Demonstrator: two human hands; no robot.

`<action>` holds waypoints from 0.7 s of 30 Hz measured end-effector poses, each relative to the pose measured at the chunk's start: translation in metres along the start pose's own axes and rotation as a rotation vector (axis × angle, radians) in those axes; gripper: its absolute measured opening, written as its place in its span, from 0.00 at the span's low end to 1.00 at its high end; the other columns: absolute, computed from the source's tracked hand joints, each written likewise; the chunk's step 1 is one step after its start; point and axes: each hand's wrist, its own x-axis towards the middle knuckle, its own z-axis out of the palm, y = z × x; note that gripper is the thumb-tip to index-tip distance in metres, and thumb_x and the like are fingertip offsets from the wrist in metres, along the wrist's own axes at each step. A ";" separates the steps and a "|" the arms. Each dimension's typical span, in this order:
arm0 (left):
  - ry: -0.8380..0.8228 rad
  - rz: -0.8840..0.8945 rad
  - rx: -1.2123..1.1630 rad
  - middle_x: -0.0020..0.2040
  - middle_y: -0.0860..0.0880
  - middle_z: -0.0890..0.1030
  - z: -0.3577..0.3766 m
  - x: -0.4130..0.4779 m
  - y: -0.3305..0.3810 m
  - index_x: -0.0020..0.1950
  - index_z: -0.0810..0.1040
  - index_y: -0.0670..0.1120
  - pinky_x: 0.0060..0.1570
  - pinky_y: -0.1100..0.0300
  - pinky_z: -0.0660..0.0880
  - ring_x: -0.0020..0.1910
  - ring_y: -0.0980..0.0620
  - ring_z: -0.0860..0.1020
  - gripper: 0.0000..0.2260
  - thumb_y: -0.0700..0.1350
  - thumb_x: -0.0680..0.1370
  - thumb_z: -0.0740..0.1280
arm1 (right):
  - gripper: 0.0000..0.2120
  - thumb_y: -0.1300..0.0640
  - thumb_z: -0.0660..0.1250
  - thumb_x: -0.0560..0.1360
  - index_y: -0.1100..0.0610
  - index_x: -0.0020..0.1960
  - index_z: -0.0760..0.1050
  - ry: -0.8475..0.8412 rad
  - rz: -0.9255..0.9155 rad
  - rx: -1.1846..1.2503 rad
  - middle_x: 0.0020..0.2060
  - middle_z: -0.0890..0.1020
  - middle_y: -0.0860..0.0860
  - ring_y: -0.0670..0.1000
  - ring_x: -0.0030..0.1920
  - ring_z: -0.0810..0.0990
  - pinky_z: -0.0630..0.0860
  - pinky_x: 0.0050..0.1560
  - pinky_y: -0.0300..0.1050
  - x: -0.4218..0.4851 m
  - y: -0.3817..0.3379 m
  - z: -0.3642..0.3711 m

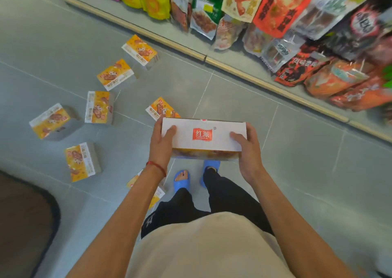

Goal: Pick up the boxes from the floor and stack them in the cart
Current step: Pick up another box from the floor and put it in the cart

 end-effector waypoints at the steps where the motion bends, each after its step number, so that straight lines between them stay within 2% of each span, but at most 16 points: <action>1: -0.036 0.004 0.017 0.67 0.49 0.76 0.002 -0.001 0.001 0.75 0.68 0.50 0.43 0.73 0.76 0.59 0.52 0.77 0.19 0.45 0.84 0.62 | 0.23 0.51 0.71 0.72 0.49 0.66 0.71 0.032 0.001 0.021 0.60 0.81 0.50 0.53 0.61 0.82 0.83 0.54 0.49 -0.010 0.003 -0.006; 3: -0.099 0.001 0.036 0.67 0.49 0.77 0.011 -0.004 0.004 0.72 0.71 0.52 0.48 0.68 0.75 0.62 0.49 0.77 0.17 0.45 0.83 0.63 | 0.25 0.53 0.71 0.71 0.53 0.66 0.71 0.106 0.000 0.075 0.60 0.81 0.52 0.53 0.59 0.82 0.80 0.48 0.42 -0.027 0.008 -0.020; 6: -0.220 0.030 0.100 0.61 0.52 0.78 0.036 -0.017 0.011 0.66 0.73 0.54 0.47 0.68 0.73 0.57 0.53 0.76 0.13 0.43 0.82 0.63 | 0.20 0.59 0.71 0.76 0.54 0.67 0.71 0.235 -0.011 0.162 0.58 0.81 0.50 0.52 0.58 0.81 0.79 0.47 0.40 -0.053 0.019 -0.045; 8: -0.298 0.071 0.155 0.57 0.53 0.78 0.058 -0.027 0.013 0.64 0.74 0.53 0.48 0.65 0.73 0.54 0.54 0.76 0.12 0.42 0.82 0.63 | 0.16 0.60 0.68 0.79 0.50 0.65 0.72 0.310 -0.004 0.196 0.58 0.81 0.50 0.53 0.59 0.81 0.81 0.52 0.47 -0.068 0.031 -0.065; 10: -0.369 0.112 0.214 0.57 0.53 0.78 0.087 -0.039 0.014 0.63 0.74 0.53 0.50 0.63 0.73 0.53 0.55 0.76 0.12 0.41 0.82 0.64 | 0.15 0.58 0.68 0.80 0.46 0.63 0.72 0.391 0.008 0.244 0.58 0.82 0.49 0.53 0.60 0.82 0.81 0.57 0.54 -0.081 0.043 -0.088; 11: -0.406 0.130 0.252 0.57 0.52 0.78 0.103 -0.046 0.014 0.63 0.74 0.53 0.51 0.63 0.73 0.53 0.55 0.76 0.12 0.41 0.82 0.64 | 0.15 0.58 0.69 0.80 0.45 0.64 0.72 0.435 0.011 0.277 0.58 0.82 0.49 0.53 0.60 0.81 0.81 0.57 0.54 -0.088 0.050 -0.101; 14: -0.529 0.165 0.350 0.58 0.50 0.79 0.153 -0.074 0.008 0.63 0.75 0.51 0.51 0.61 0.73 0.53 0.54 0.76 0.11 0.41 0.82 0.64 | 0.15 0.56 0.68 0.81 0.45 0.66 0.71 0.555 0.012 0.358 0.58 0.81 0.47 0.51 0.60 0.81 0.82 0.53 0.48 -0.111 0.066 -0.143; 17: -0.650 0.194 0.442 0.60 0.48 0.80 0.207 -0.108 -0.003 0.65 0.75 0.49 0.52 0.59 0.73 0.54 0.53 0.76 0.13 0.44 0.80 0.65 | 0.14 0.56 0.67 0.82 0.45 0.65 0.71 0.643 -0.008 0.433 0.59 0.81 0.49 0.52 0.59 0.81 0.83 0.53 0.48 -0.136 0.078 -0.194; 19: -0.717 0.224 0.495 0.61 0.47 0.79 0.247 -0.135 -0.013 0.65 0.75 0.49 0.52 0.60 0.73 0.55 0.53 0.76 0.14 0.45 0.80 0.65 | 0.14 0.56 0.67 0.82 0.48 0.67 0.70 0.701 -0.020 0.475 0.59 0.80 0.49 0.50 0.57 0.81 0.82 0.46 0.40 -0.150 0.084 -0.233; 21: -0.767 0.246 0.524 0.62 0.47 0.78 0.288 -0.165 -0.023 0.66 0.74 0.48 0.51 0.62 0.73 0.55 0.53 0.76 0.13 0.43 0.82 0.64 | 0.14 0.58 0.66 0.83 0.49 0.67 0.70 0.758 -0.024 0.529 0.58 0.80 0.48 0.47 0.54 0.81 0.79 0.42 0.35 -0.164 0.092 -0.274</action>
